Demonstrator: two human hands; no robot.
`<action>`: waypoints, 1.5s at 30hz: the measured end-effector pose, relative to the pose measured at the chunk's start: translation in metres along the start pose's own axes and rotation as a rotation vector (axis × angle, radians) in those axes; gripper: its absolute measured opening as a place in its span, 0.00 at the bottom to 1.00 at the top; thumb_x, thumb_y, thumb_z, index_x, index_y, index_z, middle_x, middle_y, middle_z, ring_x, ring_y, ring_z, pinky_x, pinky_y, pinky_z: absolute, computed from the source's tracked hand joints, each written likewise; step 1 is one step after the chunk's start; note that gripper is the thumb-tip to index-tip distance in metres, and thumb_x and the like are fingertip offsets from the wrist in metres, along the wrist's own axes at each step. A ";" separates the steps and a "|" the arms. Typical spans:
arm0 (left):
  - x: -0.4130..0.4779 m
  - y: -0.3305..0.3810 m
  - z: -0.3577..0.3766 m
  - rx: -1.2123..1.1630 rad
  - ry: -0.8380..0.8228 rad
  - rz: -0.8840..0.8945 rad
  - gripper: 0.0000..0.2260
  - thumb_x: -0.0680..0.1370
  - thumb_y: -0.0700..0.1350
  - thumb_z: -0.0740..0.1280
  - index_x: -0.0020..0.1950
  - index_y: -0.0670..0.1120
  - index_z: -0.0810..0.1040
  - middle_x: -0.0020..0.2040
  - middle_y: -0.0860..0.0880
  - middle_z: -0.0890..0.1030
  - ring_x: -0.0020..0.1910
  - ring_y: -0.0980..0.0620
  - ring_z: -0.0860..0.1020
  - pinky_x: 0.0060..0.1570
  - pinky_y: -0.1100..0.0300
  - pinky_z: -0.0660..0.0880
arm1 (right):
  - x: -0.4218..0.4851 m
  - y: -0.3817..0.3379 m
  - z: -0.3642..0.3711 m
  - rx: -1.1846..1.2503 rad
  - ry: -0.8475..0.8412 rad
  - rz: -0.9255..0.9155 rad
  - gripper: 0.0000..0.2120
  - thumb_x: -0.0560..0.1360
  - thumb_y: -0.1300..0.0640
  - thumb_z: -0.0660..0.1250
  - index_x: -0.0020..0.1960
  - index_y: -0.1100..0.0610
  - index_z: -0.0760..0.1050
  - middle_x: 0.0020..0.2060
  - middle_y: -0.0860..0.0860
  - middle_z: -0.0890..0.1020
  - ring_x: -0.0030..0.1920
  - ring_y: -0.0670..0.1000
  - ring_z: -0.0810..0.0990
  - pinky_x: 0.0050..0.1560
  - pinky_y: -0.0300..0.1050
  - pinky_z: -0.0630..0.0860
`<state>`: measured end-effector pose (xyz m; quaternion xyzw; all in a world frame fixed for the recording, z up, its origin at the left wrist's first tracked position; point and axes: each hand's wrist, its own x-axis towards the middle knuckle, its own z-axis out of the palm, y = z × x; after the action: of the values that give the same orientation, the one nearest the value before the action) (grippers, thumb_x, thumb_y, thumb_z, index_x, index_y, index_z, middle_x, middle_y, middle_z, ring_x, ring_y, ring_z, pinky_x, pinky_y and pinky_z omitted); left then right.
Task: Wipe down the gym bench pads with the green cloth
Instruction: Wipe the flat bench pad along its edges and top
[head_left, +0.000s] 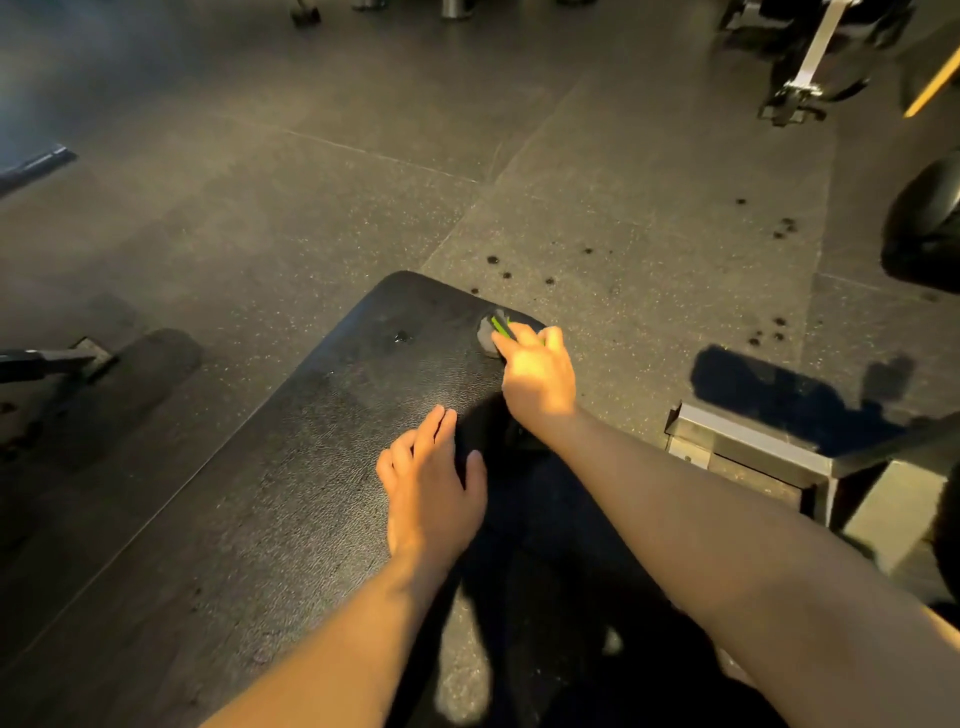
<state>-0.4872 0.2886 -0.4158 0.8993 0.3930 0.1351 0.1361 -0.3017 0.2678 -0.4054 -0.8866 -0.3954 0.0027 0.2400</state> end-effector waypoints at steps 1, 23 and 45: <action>0.001 -0.001 0.002 -0.016 -0.015 -0.019 0.27 0.77 0.57 0.59 0.74 0.47 0.71 0.75 0.49 0.70 0.69 0.44 0.69 0.71 0.44 0.61 | 0.008 0.000 0.003 -0.036 0.003 0.036 0.19 0.76 0.64 0.58 0.64 0.52 0.75 0.64 0.47 0.74 0.56 0.57 0.66 0.51 0.46 0.65; 0.016 -0.023 -0.044 0.007 -0.364 -0.287 0.31 0.83 0.61 0.55 0.82 0.54 0.46 0.82 0.51 0.42 0.79 0.45 0.48 0.75 0.41 0.49 | 0.015 -0.066 -0.012 -0.124 -0.350 -0.090 0.30 0.79 0.63 0.57 0.79 0.49 0.58 0.75 0.54 0.61 0.65 0.60 0.66 0.67 0.51 0.65; 0.024 -0.009 -0.054 -0.029 -0.412 -0.422 0.32 0.81 0.60 0.62 0.81 0.58 0.50 0.82 0.56 0.45 0.79 0.47 0.47 0.74 0.41 0.48 | 0.029 -0.029 -0.006 -0.095 -0.373 -0.252 0.26 0.78 0.58 0.60 0.76 0.49 0.63 0.79 0.51 0.58 0.70 0.59 0.62 0.65 0.52 0.62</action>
<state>-0.4964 0.3202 -0.3654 0.8042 0.5334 -0.0758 0.2510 -0.3009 0.3021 -0.3819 -0.8246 -0.5403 0.1180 0.1190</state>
